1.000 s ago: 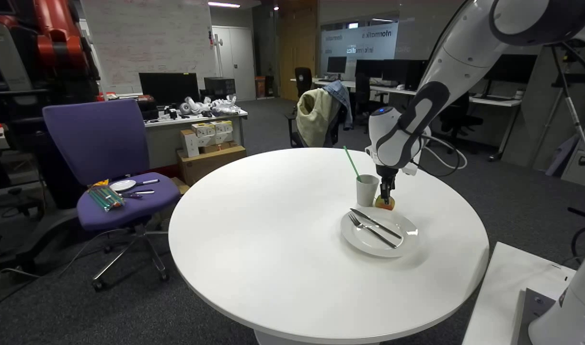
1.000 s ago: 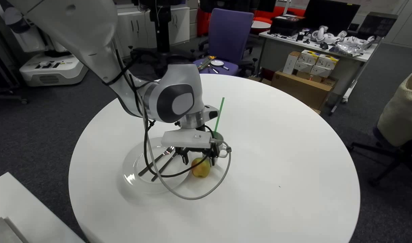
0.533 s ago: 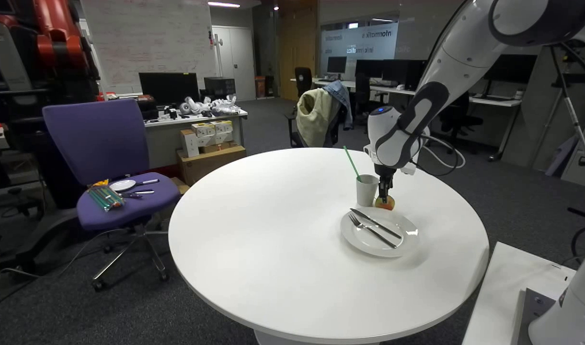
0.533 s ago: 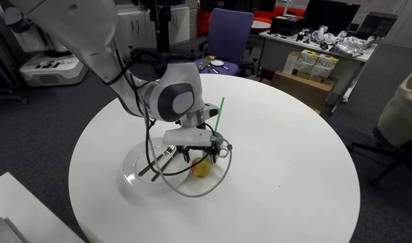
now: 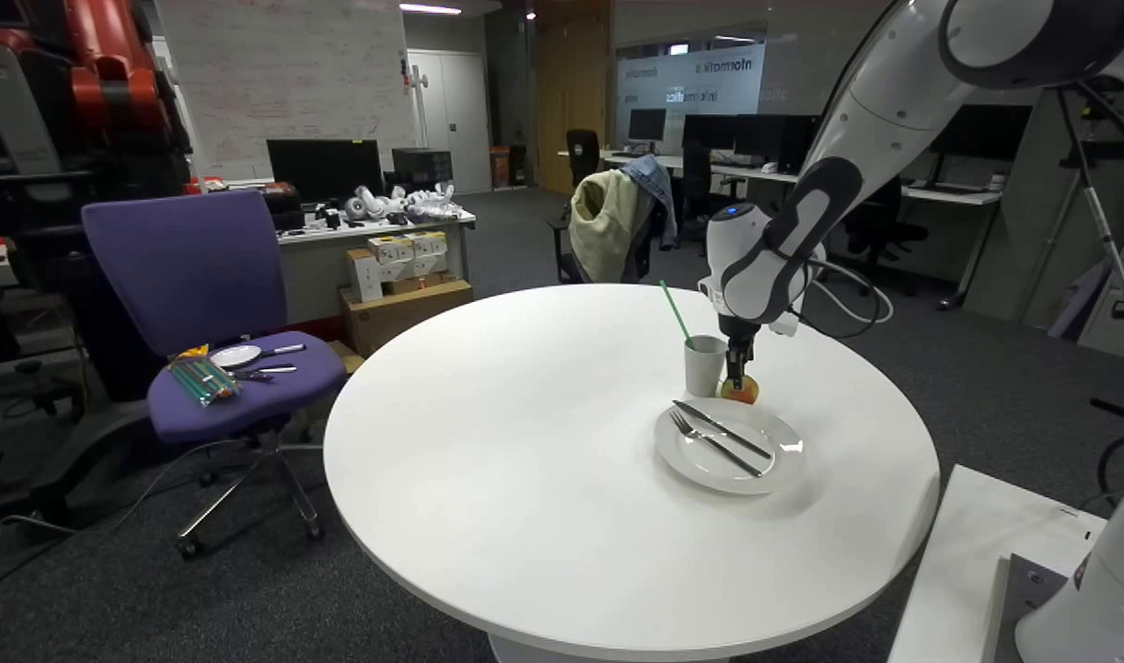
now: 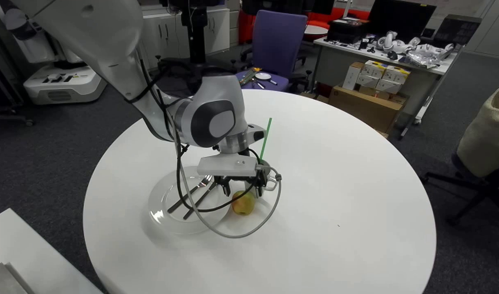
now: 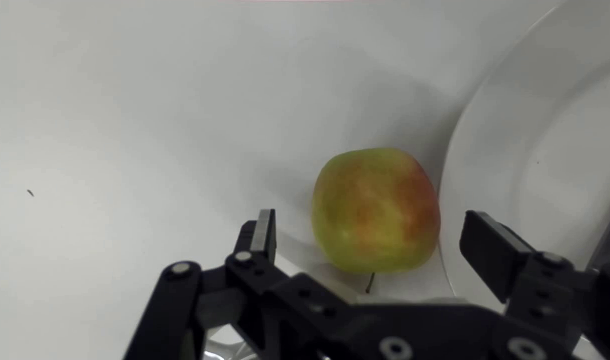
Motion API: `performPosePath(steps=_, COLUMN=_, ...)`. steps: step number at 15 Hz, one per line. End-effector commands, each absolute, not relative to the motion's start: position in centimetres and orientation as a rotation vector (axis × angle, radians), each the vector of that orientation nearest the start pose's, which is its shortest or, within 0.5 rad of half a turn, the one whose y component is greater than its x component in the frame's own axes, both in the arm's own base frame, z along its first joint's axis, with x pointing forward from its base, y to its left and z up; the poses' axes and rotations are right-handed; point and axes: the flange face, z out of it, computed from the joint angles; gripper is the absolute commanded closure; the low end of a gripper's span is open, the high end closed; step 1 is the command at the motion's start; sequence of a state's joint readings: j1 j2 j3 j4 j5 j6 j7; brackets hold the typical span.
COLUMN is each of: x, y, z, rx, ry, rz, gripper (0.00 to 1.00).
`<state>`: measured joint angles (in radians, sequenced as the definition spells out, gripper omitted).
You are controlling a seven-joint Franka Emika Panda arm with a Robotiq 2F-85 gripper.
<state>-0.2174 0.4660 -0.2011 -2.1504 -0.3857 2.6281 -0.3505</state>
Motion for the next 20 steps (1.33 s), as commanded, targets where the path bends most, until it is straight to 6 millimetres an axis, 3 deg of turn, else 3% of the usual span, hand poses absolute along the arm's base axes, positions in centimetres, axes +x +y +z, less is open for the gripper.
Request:
performPosePath(steps=1, x=52.3, y=-22.4, z=18.5, rx=-3.364, ry=-0.492, rz=0.169, gripper=0.00)
performPosePath(steps=9, x=52.4, y=-22.3, z=18.6, rx=-3.370, ry=-0.508, rz=0.164, gripper=0.00)
performPosePath(steps=20, x=52.1, y=-25.5, z=18.8, rx=-3.324, ry=-0.347, rz=0.112, gripper=0.00)
